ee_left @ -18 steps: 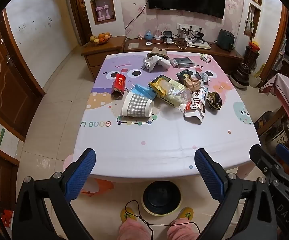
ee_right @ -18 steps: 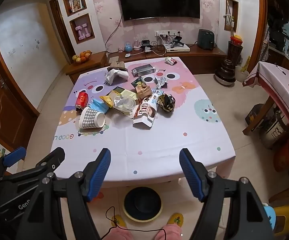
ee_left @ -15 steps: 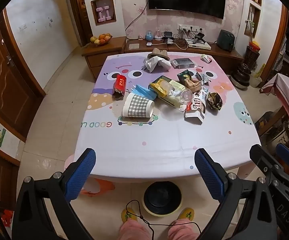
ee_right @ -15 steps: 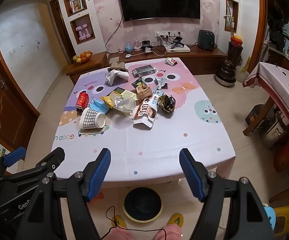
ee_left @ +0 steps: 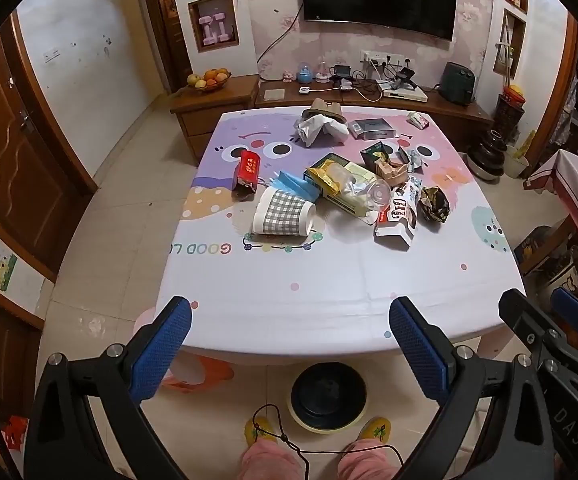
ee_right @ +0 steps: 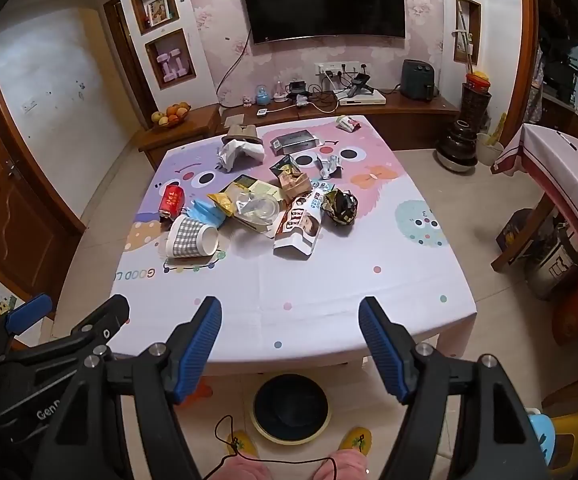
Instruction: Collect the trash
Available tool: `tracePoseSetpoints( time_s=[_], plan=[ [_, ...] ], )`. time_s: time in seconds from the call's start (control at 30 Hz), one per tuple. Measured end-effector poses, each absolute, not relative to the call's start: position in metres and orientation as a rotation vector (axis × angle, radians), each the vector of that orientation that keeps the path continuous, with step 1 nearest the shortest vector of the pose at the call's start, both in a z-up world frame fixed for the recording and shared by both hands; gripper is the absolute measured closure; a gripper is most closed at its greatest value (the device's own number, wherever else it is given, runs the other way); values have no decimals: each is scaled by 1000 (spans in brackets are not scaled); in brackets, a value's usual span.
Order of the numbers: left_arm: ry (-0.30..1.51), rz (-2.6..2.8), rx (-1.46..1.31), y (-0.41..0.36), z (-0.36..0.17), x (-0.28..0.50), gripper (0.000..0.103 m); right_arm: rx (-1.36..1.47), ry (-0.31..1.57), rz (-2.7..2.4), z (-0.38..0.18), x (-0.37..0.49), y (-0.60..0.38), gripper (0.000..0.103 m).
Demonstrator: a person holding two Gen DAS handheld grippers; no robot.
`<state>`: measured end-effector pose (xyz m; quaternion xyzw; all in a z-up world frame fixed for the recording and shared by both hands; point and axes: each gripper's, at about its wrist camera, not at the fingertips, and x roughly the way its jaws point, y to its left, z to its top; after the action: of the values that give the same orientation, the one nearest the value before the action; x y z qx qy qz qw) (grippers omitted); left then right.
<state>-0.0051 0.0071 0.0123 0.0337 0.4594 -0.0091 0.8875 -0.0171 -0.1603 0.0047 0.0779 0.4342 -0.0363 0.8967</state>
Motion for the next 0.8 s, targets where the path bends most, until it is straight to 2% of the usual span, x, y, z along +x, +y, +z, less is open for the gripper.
tracePoseSetpoints(
  time_s=[0.8],
  plan=[
    [947,2,62,11,22,2,6,158,888,-64,6,-10,-160,31]
  ],
)
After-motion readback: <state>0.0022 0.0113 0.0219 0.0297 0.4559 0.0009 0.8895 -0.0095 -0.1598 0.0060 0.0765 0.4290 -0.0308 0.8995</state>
